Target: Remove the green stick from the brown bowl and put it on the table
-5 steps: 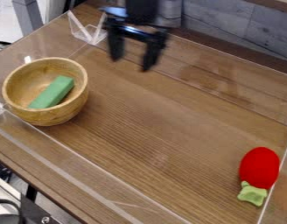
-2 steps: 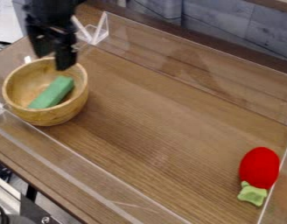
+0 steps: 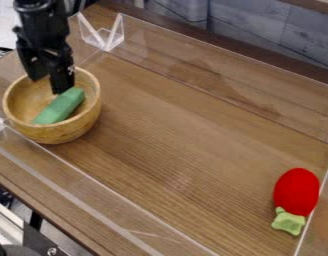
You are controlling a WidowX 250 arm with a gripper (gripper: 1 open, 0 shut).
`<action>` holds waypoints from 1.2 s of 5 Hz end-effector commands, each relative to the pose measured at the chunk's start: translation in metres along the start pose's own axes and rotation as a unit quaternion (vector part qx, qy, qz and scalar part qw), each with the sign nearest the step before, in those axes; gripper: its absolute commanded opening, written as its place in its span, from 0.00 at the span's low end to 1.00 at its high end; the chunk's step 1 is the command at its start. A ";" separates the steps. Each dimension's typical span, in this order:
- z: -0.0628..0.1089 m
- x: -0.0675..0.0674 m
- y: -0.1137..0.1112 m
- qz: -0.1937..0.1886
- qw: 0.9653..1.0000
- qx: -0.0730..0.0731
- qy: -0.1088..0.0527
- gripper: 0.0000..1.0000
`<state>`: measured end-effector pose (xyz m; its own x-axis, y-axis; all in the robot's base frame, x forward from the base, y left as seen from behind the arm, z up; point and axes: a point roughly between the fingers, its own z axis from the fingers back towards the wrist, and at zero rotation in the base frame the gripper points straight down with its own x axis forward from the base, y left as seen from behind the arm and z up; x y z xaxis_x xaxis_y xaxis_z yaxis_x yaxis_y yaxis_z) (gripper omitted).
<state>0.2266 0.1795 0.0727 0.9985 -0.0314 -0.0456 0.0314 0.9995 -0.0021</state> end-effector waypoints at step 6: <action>-0.042 0.030 0.036 -0.014 1.000 -0.005 -0.013 1.00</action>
<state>0.2613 0.1973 0.0266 0.9943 -0.1008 -0.0351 0.0996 0.9944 -0.0343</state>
